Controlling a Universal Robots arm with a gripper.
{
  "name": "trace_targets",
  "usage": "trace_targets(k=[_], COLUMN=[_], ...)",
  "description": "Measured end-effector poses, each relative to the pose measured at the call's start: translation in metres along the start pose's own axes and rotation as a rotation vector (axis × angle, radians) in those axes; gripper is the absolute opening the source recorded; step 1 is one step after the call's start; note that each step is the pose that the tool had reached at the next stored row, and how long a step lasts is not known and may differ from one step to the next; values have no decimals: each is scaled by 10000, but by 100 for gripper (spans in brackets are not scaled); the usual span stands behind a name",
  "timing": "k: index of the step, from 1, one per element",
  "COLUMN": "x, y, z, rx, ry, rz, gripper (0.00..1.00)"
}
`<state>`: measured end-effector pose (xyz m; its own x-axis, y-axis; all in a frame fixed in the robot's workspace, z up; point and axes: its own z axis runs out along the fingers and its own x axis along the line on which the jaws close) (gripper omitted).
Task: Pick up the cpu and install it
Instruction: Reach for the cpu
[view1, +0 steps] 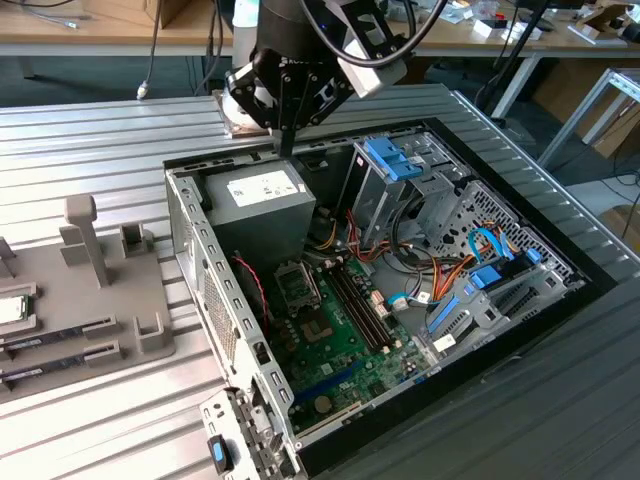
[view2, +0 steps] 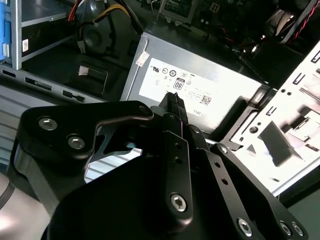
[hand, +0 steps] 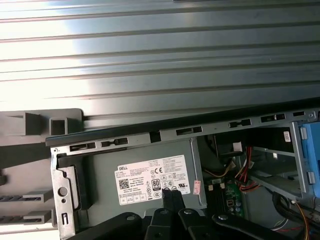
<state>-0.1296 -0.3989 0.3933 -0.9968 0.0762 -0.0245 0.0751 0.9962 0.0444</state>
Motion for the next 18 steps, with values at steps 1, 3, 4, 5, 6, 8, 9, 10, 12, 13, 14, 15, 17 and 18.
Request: trace_targets(k=[1,3,4,5,6,8,9,10,12,13,14,15,17,18], x=[10,20,26,30,38,46,53,58,76,82,87,91,100,105], y=[-1,-1,-2,-2,-3,-3,-4,-4,-6,-6,-6,-7,-7,-8], z=[0,0,-1,-1,-1,-1,-1,-2,-2,-2,-2,-2,-3,-3], rx=[0,0,0,0,0,0,0,0,0,0,0,0,0,0], ry=[0,0,0,0,0,0,0,0,0,0,0,0,0,0], rz=[0,0,1,0,0,1,1,1,0,1,0,0,0,0], gripper=[11,11,11,11,11,11,11,11,11,11,11,11,11,11])
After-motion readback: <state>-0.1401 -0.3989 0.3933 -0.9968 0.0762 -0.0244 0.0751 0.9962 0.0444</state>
